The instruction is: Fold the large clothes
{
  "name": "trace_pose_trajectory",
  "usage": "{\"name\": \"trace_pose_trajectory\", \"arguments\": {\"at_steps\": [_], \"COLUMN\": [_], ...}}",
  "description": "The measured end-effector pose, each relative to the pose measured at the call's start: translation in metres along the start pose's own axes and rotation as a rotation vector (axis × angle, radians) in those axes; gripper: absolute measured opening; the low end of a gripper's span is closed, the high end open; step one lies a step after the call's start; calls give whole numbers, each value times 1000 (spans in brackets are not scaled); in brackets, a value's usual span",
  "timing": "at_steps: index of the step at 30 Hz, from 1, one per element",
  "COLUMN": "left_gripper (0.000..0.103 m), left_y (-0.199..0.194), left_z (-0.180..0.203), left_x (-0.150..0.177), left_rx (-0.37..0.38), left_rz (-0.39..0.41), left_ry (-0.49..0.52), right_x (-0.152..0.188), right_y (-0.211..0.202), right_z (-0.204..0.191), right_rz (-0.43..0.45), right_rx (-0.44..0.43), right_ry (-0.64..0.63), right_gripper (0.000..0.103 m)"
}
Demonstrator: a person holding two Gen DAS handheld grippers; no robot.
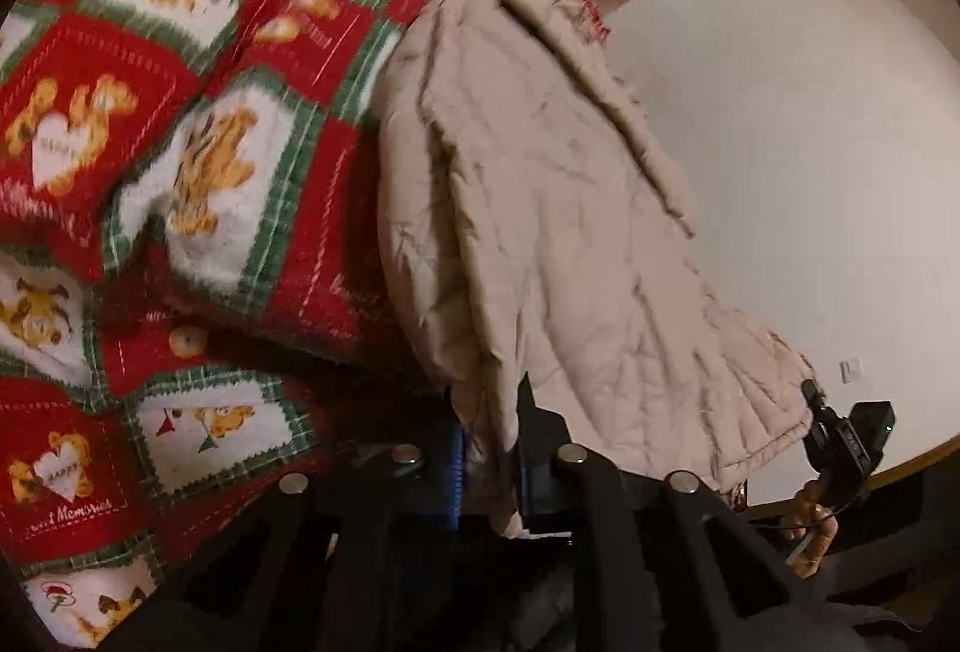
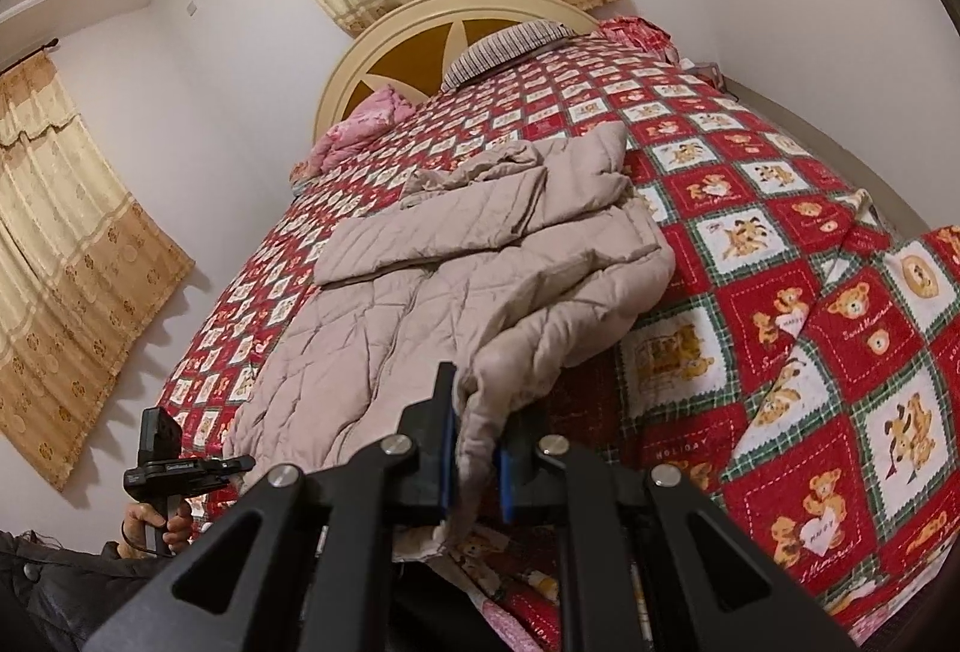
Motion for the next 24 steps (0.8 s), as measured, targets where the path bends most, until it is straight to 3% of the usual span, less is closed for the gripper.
{"name": "trace_pose_trajectory", "arguments": {"at_steps": [9,14,21,24], "left_gripper": [9,9,9,9], "left_y": [-59,-88,-90,-83], "left_z": [103,136,160,158], "left_x": [-11,-13,-41,-75], "left_rx": [213,300,304,309], "left_rz": [85,100,113,134], "left_ry": [182,206,257,223], "right_x": [-19,-37,-56,-74], "right_y": [-38,-79,-103,-92], "right_z": [-8,-12,-26,-27], "right_rz": [81,162,227,235], "right_rx": [-52,-88,-93,-70], "right_ry": [28,47,32,28], "right_gripper": [14,14,14,14]}}
Point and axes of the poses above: each gripper's, at about its wrist camera, not at the fingertips, and y roughly the way its jaws point, z to its right, x to its underside, the point moved 5 cm from there along y, roughly the way its jaws point, and after that the axes turned 14 degrees about x, right-handed, at the moved point
